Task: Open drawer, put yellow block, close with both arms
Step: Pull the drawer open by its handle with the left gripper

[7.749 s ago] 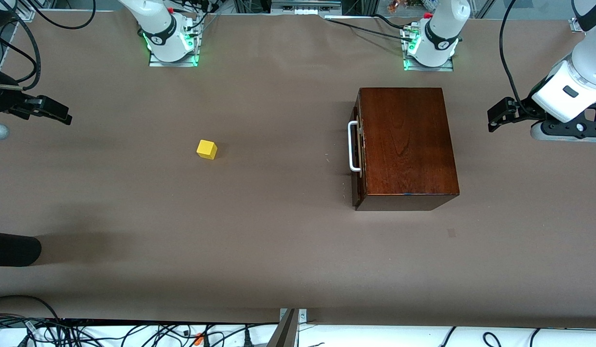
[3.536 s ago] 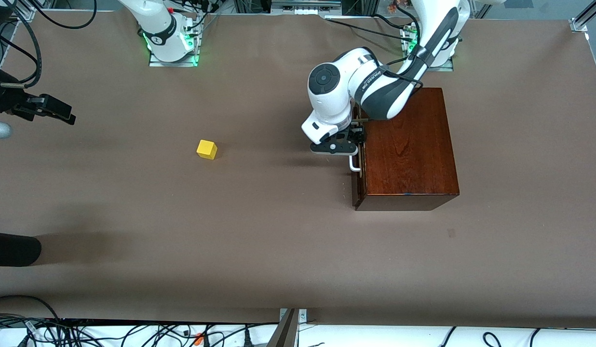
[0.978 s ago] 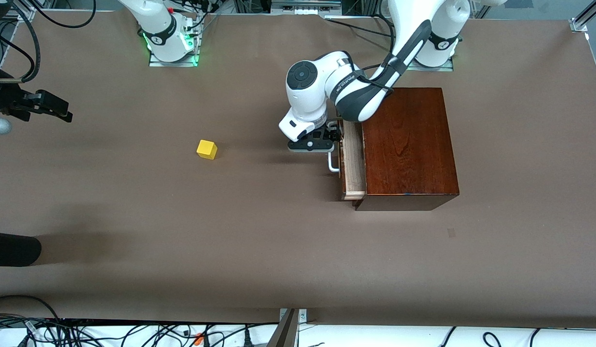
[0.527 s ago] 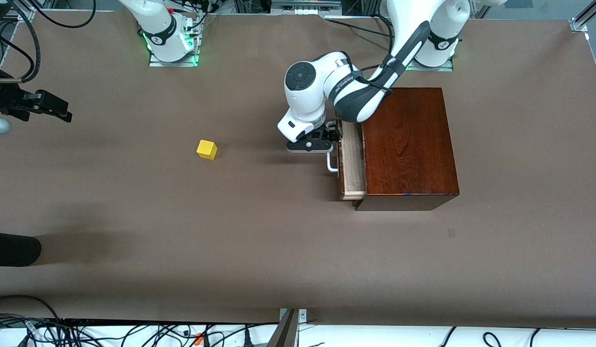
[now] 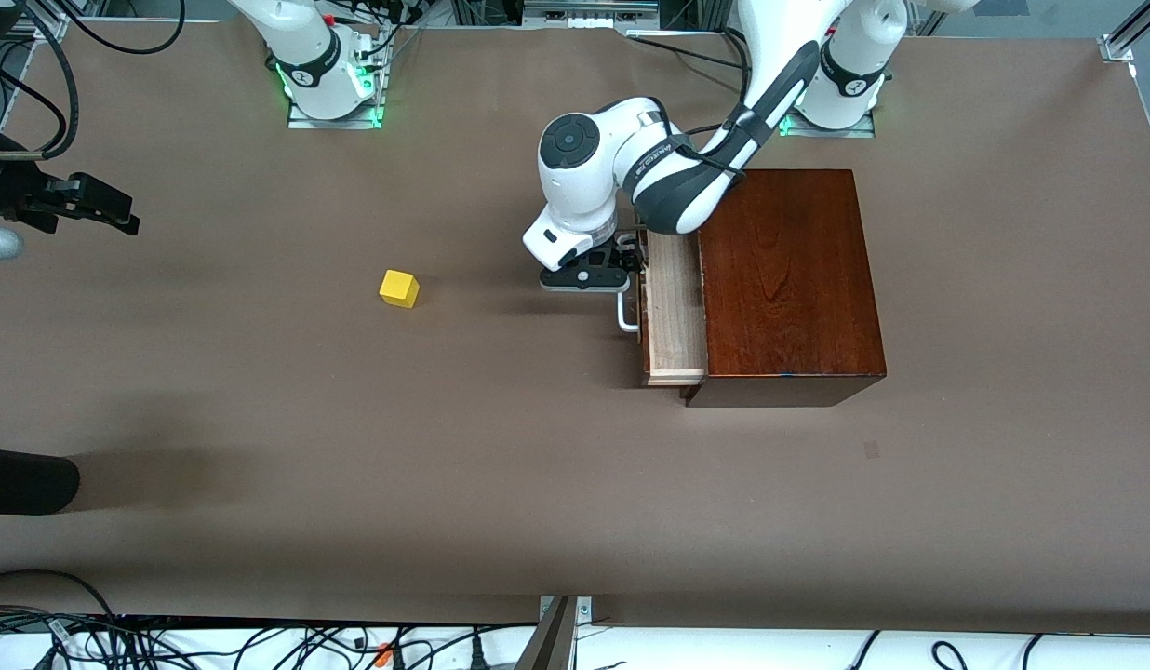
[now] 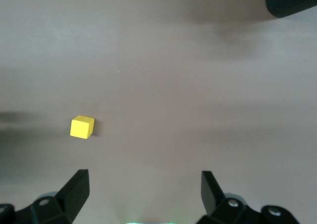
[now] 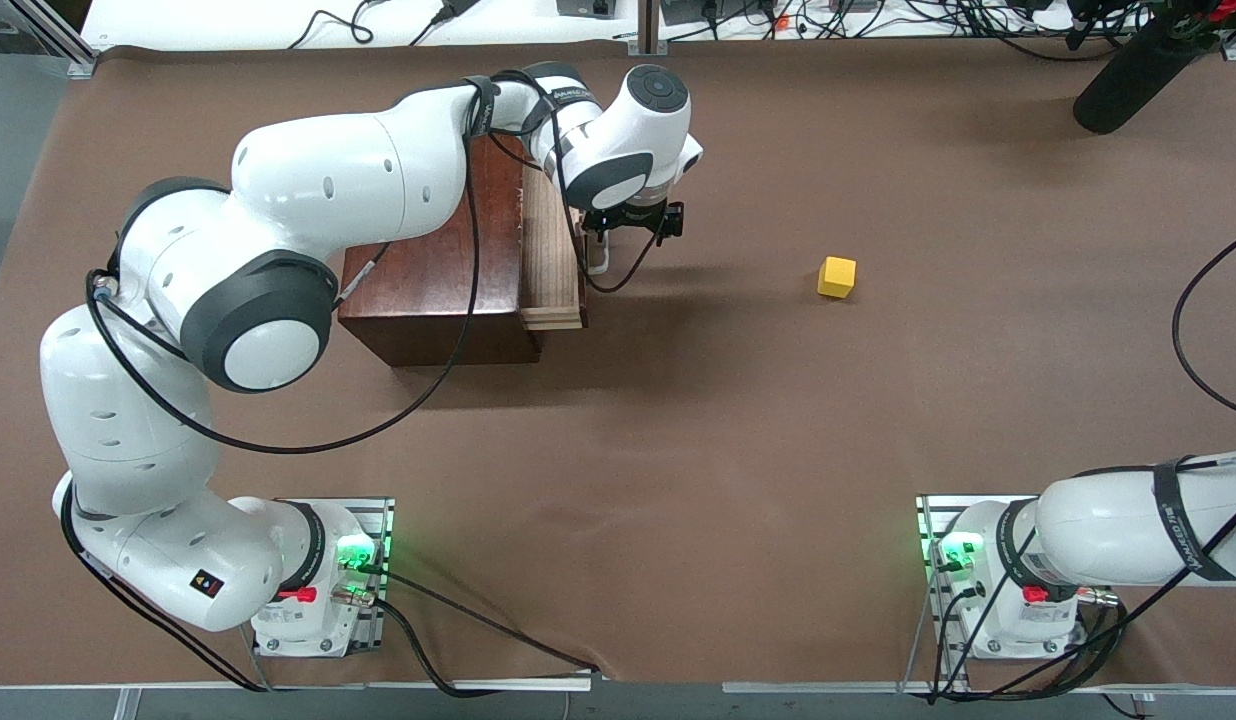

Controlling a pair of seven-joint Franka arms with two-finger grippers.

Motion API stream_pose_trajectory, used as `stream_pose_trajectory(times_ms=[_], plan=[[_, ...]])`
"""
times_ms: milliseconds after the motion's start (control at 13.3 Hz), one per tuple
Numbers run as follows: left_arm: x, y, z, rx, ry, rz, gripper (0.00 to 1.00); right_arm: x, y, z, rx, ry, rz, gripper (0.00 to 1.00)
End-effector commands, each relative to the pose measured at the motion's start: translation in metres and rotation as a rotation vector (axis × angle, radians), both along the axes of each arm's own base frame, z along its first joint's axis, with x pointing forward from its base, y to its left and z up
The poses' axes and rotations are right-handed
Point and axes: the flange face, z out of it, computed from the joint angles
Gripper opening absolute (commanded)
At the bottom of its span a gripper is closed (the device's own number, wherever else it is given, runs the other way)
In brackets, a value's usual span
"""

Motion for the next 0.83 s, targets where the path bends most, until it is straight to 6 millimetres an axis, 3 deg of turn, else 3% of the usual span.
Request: stream_pose_trajectory(times_ms=[0,301,451,602,752], plan=[[0.008,-0.012,0.015,-0.005,0.009,-0.020,1.00,-0.003,-0.004,0.003,-0.008,0.003,0.011,1.00],[0.003,-0.019,0.048,0.072,0.040,-0.026,1.00,-0.004,0.000,0.004,-0.007,0.001,0.017,1.00],[0.011,-0.009,0.089,0.107,0.046,0.003,1.00,-0.004,0.009,0.005,-0.002,0.002,0.031,1.00],[0.027,0.015,0.136,0.126,0.056,0.004,1.00,-0.008,0.040,0.006,0.003,0.014,0.072,1.00],[0.058,0.061,0.173,0.111,0.090,-0.020,1.00,-0.014,0.084,0.007,-0.004,0.018,0.085,1.00]])
